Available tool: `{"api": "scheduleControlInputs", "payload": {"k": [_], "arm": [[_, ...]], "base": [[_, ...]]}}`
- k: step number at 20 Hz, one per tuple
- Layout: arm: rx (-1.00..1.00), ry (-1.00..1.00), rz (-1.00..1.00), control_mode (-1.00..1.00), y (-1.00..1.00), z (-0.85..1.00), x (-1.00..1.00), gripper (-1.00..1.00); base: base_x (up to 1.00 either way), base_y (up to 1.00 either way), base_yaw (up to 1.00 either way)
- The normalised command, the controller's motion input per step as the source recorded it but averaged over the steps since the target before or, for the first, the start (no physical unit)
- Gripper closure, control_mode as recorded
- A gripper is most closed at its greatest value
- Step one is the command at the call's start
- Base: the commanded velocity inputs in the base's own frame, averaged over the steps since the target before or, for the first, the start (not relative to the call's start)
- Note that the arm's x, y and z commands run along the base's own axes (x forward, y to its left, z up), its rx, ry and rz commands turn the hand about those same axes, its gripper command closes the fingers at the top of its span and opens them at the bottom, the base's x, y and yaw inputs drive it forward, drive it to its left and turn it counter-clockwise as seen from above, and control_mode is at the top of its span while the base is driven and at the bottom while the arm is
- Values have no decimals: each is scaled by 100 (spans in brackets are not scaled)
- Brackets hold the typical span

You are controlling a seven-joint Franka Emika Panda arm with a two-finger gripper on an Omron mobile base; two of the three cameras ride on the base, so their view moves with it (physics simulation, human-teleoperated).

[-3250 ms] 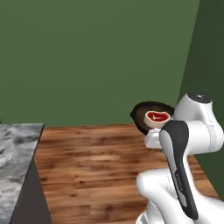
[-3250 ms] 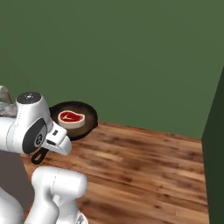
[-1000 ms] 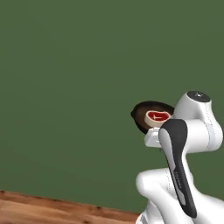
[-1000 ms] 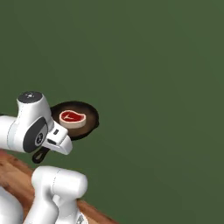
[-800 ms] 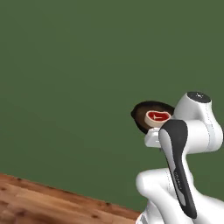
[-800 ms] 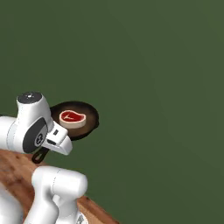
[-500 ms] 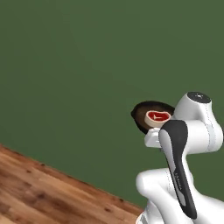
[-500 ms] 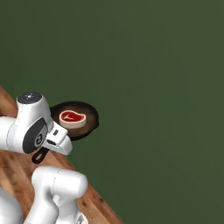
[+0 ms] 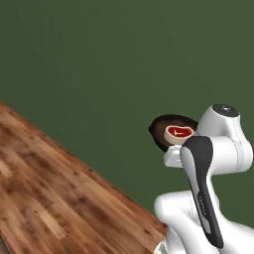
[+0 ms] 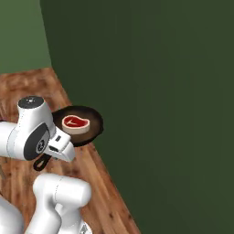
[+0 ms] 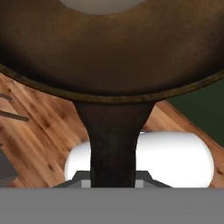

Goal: Pick up the pan with the steak in it and place it on the dining table. Then place the steak on the plate.

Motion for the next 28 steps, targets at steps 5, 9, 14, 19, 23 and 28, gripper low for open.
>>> {"api": "scheduleControlInputs", "payload": {"k": [5, 9, 14, 19, 23, 28], "arm": [[0, 0, 0, 100, 0, 0, 0, 100], [0, 0, 0, 100, 0, 0, 0, 100], [0, 0, 0, 100, 0, 0, 0, 100], [0, 0, 0, 100, 0, 0, 0, 100], [0, 0, 0, 100, 0, 0, 0, 100], [0, 0, 0, 100, 0, 0, 0, 100]], "base": [[-2, 0, 50], [-2, 0, 50], [-3, 0, 50], [-3, 0, 50], [-3, 0, 48], [0, -11, 11]]}}
